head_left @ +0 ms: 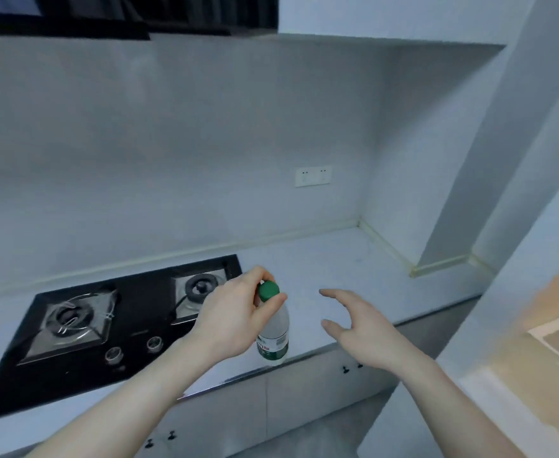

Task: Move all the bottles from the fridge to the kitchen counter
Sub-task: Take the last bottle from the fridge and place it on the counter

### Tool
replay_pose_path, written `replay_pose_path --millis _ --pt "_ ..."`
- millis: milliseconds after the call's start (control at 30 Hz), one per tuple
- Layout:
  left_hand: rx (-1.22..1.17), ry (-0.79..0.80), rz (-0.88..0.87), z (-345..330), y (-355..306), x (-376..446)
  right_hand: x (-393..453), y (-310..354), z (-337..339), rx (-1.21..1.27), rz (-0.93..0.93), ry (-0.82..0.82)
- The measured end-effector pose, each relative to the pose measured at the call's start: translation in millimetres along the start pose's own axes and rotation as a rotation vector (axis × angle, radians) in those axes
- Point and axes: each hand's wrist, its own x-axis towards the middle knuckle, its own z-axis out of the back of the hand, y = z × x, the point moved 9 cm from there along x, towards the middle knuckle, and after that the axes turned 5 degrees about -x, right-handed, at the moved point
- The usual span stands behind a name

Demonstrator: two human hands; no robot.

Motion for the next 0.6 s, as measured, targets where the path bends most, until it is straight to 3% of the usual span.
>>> replay_pose_path --millis 300,600 --pt "0.152 -0.182 0.282 146 153 -135 37 196 -132 -0.017 0.310 0.200" --pt "0.247 -0.376 0.579 250 269 -259 54 370 -249 -0.104 0.624 0.414"
